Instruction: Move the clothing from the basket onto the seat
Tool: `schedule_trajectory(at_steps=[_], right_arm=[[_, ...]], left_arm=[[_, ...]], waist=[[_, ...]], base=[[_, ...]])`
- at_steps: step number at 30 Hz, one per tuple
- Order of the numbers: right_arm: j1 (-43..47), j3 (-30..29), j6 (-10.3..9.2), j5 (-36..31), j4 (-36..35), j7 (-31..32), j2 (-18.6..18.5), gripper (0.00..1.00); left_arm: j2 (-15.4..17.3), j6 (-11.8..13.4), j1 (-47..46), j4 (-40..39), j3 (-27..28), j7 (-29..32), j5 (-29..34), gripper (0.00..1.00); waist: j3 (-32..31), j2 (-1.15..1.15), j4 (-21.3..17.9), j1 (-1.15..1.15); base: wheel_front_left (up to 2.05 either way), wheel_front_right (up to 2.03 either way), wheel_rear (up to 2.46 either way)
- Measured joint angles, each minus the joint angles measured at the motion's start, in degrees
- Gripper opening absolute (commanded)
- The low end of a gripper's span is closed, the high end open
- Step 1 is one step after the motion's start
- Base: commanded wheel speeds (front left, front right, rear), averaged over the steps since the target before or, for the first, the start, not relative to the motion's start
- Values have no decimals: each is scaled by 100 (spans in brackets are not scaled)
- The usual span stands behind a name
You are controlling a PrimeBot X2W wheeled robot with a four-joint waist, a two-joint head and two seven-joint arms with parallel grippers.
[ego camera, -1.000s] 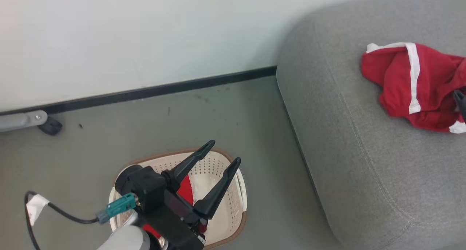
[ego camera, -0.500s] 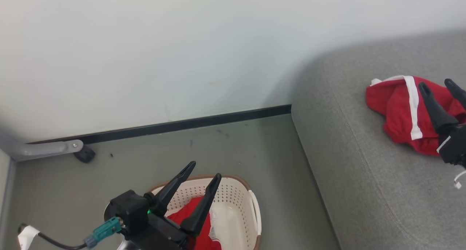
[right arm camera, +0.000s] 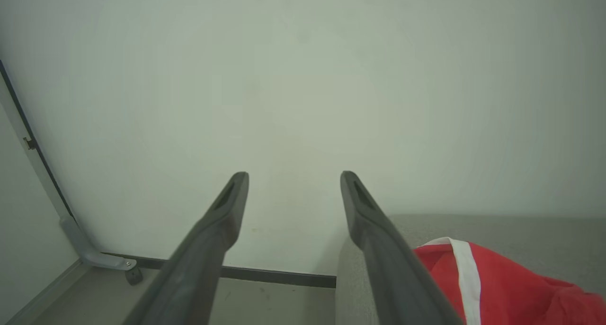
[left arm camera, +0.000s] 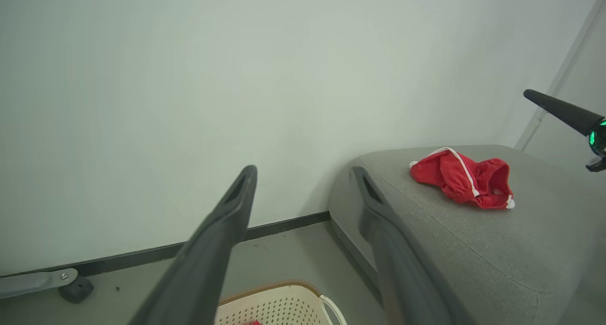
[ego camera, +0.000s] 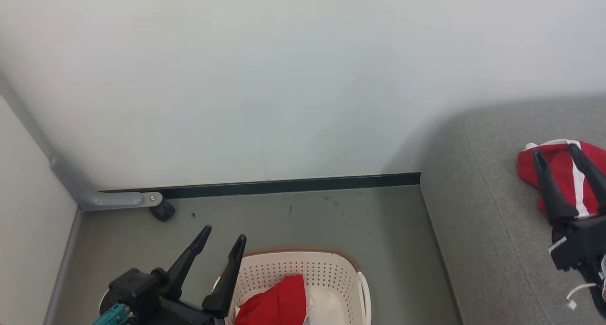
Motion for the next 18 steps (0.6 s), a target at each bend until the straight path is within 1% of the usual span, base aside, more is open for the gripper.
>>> schedule_trajectory(at_steps=[1, 4, 5, 7, 12, 13, 18], right_arm=[[0, 0, 0, 0, 0, 0, 0, 100], [547, -55, -243, 1, -199, -190, 65, 100], [722, -53, -287, 1, -256, -205, 105, 100], [995, -31, -303, 1, -299, -245, 207, 100], [1524, -108, -443, -12, -344, -304, 364, 100], [1622, -116, -445, -38, -375, -307, 410, 100], [1908, -157, -452, -167, -546, -354, 655, 100]], left_arm=[[0, 0, 0, 0, 0, 0, 0, 100], [-2, 143, 192, 4, 75, -10, 0, 100], [-1, 174, 248, 3, 103, -23, 0, 100], [1, 231, 356, 2, 196, -57, -3, 100], [24, 357, 617, -32, 498, -102, -20, 100], [22, 391, 676, -49, 553, -103, -37, 100], [-47, 397, 890, -108, 721, -120, -233, 100]], waist=[[0, 0, 0, 0], [-79, 0, 132, 0], [-102, 0, 174, 0], [-145, 0, 255, 0], [-221, 1, 421, 0], [-224, 1, 448, 0], [-162, 1, 535, 0]], base=[[0, 0, 0], [0, 0, 0], [0, 0, 0], [0, 0, 0], [0, 0, 0], [0, 0, 0], [0, 0, 0]])
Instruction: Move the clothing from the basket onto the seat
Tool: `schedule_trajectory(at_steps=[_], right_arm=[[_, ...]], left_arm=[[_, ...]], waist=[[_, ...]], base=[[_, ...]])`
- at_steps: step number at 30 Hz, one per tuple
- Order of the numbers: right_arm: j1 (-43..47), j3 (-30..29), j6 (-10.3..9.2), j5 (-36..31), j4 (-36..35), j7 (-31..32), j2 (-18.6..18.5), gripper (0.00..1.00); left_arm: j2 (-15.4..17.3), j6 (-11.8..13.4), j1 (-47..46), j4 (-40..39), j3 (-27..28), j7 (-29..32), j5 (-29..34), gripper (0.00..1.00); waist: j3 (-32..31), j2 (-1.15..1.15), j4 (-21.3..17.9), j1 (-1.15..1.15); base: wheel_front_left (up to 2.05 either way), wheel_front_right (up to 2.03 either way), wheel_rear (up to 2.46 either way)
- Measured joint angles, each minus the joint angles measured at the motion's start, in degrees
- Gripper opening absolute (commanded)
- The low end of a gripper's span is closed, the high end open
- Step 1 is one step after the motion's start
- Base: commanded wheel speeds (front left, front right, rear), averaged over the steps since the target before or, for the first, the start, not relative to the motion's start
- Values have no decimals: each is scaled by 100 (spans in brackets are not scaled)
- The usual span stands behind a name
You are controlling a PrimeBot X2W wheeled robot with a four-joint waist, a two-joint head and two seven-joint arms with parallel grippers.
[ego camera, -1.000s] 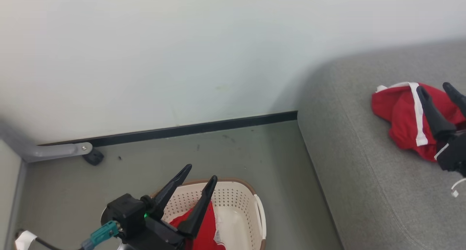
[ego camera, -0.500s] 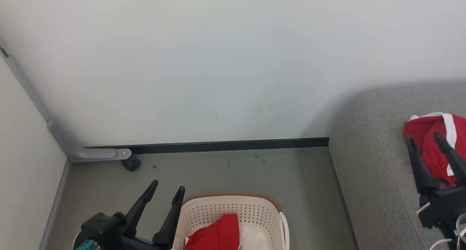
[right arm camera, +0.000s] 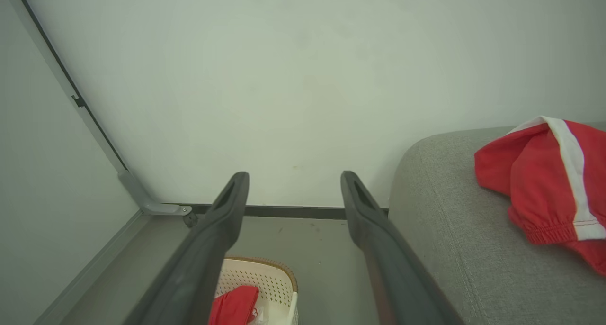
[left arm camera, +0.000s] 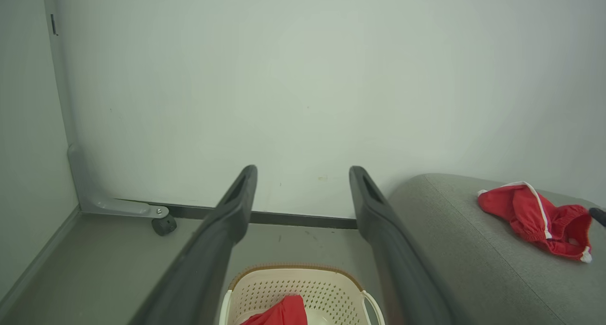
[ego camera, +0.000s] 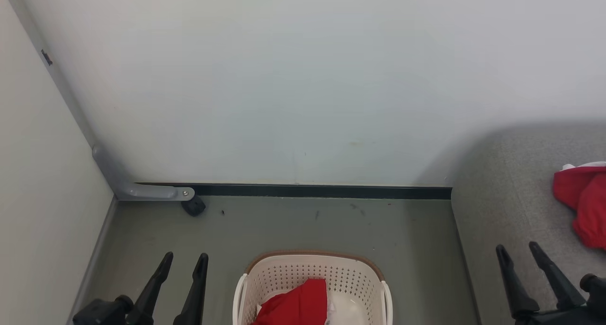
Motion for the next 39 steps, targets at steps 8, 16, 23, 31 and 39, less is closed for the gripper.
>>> schedule_trajectory(at_steps=[8, 16, 23, 31, 39], right_arm=[[87, -154, -43, -552, -337, -2, 335, 100], [244, -390, -44, -925, -460, -3, 550, 100], [311, -537, -49, -1207, -539, -3, 684, 100], [378, -624, -51, -1348, -617, -3, 802, 100], [395, -733, -48, -1464, -622, -3, 911, 100]], left_arm=[[-94, 68, 112, 20, 240, -35, 35, 100], [-149, 100, 242, 62, 449, -37, 230, 100], [-218, 110, 275, 25, 612, -38, 304, 100], [-302, 142, 332, -79, 724, -38, 435, 100], [-358, 143, 334, -121, 806, -38, 573, 100]], waist=[[77, 0, 72, 0], [69, 0, -13, 1], [94, 0, -58, 1], [133, 0, -88, 0], [195, 0, -113, 0]], base=[[0, 0, 0], [0, 0, 0], [0, 0, 0], [0, 0, 0], [0, 0, 0]])
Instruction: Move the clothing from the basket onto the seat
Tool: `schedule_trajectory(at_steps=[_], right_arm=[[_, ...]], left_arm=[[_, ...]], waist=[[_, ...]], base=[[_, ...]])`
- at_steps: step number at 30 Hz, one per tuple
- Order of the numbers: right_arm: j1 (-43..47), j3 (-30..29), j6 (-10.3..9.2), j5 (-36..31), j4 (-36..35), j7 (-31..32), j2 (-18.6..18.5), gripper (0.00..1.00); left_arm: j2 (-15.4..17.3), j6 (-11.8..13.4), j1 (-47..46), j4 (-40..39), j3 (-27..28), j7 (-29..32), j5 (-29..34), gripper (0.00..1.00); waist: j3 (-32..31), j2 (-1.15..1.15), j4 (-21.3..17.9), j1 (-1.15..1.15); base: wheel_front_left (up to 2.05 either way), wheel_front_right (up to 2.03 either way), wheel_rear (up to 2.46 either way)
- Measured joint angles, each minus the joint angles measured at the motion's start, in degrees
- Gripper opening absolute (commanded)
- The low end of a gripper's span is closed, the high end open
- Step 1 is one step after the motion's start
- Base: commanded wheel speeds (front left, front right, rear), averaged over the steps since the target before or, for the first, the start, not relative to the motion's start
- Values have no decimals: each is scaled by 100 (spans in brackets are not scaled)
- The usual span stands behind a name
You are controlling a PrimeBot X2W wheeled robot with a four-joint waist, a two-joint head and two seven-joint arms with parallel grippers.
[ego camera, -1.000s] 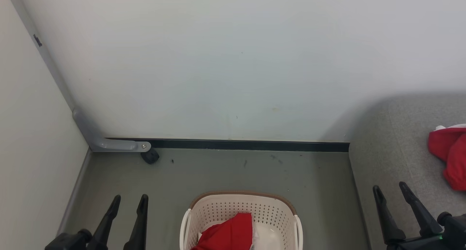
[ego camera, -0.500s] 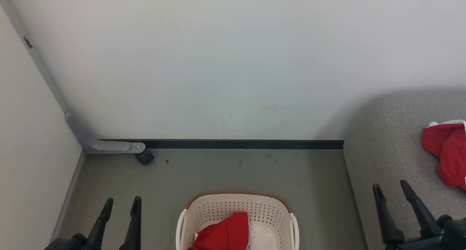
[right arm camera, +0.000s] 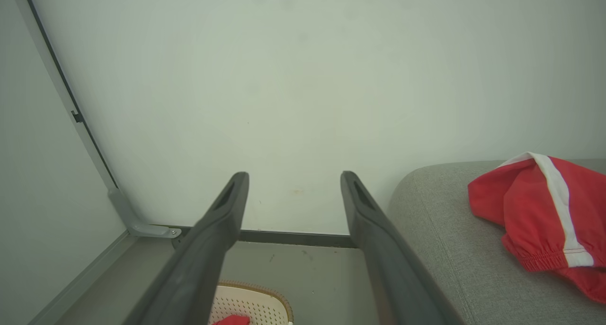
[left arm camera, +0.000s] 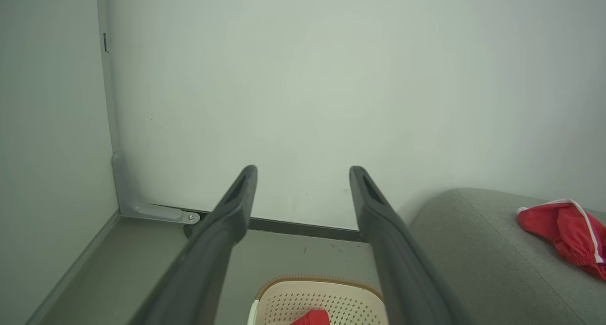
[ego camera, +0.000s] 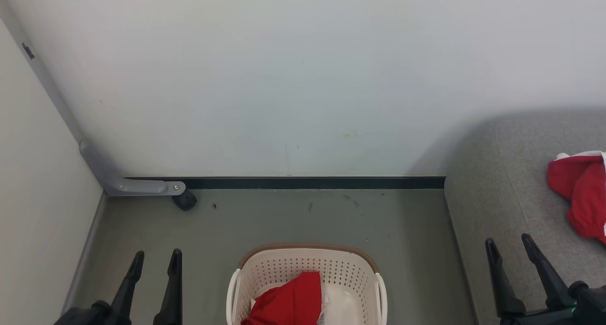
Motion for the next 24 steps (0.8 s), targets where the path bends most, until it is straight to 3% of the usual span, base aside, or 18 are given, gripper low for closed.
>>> schedule_trajectory(at_steps=[14, 24], right_arm=[[-2, -23, 113, -58, 77, 0, 169, 100], [-155, -48, 207, -116, 82, -1, 271, 100]], left_arm=[[-26, -11, -6, -97, -7, -1, 104, 100], [-3, -211, -452, -24, -219, 68, 179, 100]], waist=[[219, 0, -83, 0], [677, 0, -213, 0]], base=[[0, 0, 0], [0, 0, 0]])
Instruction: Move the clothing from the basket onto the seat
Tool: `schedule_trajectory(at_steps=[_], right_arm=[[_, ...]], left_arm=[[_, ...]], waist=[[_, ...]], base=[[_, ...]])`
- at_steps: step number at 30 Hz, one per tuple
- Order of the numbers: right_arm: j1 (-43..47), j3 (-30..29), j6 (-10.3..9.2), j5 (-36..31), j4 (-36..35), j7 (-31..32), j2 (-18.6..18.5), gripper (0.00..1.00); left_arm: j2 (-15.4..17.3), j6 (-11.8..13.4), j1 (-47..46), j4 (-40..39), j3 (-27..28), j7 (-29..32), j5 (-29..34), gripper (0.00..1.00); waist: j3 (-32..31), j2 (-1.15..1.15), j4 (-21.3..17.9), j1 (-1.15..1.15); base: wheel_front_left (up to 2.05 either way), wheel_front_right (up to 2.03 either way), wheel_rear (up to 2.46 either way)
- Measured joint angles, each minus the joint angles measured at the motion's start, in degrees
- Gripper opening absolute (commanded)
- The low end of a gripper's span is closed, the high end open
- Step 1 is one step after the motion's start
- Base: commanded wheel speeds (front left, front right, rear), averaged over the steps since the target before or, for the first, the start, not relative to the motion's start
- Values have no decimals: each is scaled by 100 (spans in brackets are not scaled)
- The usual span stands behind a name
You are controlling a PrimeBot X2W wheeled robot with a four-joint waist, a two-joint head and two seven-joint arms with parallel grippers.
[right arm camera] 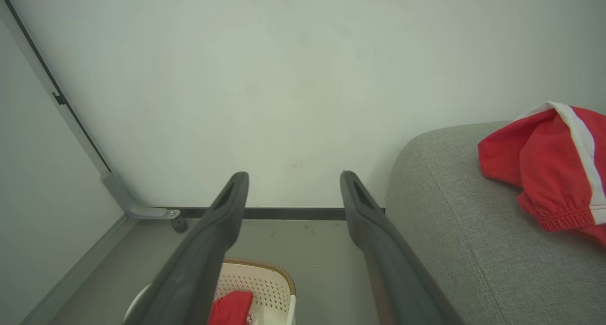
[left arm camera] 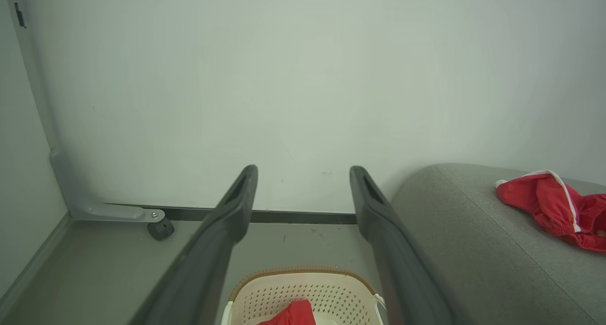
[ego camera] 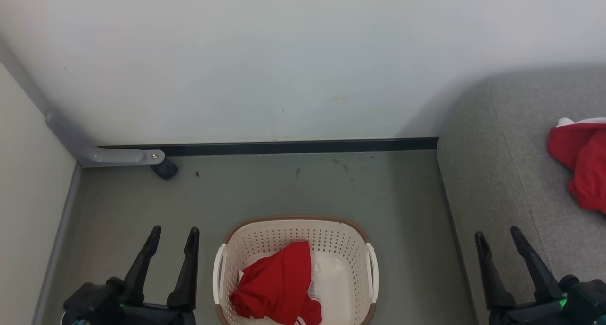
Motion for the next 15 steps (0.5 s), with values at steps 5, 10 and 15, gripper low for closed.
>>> schedule_trajectory(at_steps=[5, 10, 15], right_arm=[[-101, -76, 0, -24, -81, -1, 71, 100], [-232, -148, -1, -64, -118, -9, 122, 100], [-375, -207, -4, -75, -152, -15, 253, 100]], left_arm=[[5, -102, -360, 181, -134, 179, 41, 100], [-15, -192, -643, 409, -182, 367, 26, 100], [-37, -205, -1073, 813, -312, 713, 27, 100]], waist=[[315, 0, -96, 0], [598, 0, -187, 0], [979, 1, -319, 0]], base=[[0, 0, 0], [0, 0, 0], [0, 0, 0]])
